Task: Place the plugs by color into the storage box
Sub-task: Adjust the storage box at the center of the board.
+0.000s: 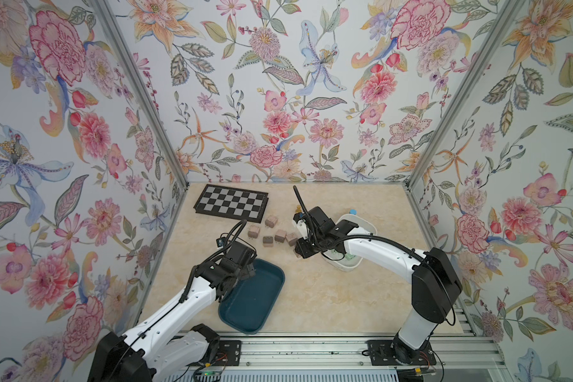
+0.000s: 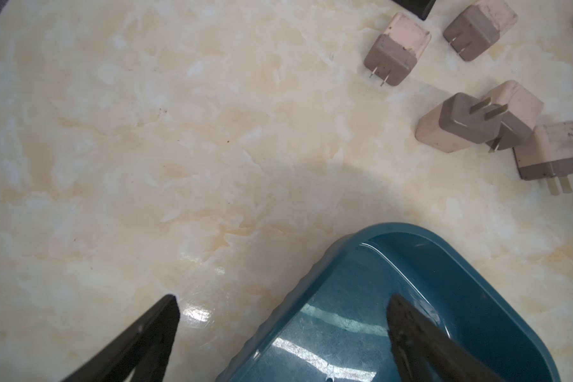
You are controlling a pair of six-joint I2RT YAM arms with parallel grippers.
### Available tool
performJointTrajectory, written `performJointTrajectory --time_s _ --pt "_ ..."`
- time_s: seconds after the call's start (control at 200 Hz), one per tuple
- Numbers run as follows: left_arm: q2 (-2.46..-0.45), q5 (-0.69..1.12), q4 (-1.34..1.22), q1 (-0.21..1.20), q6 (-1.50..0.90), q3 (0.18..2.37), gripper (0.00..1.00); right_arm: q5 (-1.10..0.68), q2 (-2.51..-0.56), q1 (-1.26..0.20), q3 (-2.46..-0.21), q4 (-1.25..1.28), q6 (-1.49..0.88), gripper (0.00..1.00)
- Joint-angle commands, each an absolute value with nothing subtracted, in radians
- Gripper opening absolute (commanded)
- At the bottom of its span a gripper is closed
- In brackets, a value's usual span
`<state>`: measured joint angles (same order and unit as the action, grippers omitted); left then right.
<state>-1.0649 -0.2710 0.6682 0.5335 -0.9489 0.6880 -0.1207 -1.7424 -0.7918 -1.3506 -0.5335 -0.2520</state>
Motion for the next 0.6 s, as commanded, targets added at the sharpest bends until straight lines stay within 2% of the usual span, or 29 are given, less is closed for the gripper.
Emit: performJointTrajectory --time_s 0.0,0.14,0.45,0.595 --pt "-1.115 -0.196 0.534 0.511 -0.802 0.659 1.0 -0.125 -1.72 -0.798 -1.339 -0.523 -0.269 0.25" --pt "-1.178 -0.164 0.435 0.485 -0.723 0.64 0.97 -0.122 -1.714 -0.797 -1.333 -0.523 -0.275 0.25" --pt "-1.377 -0.085 0.208 0.48 -0.519 0.683 0.72 -0.111 -1.677 -0.769 -1.304 -0.525 -0.283 0.25" --pt "-1.481 -0.015 0.083 0.487 -0.466 0.732 0.67 -0.114 -1.616 -0.723 -1.253 -0.525 -0.293 0.25"
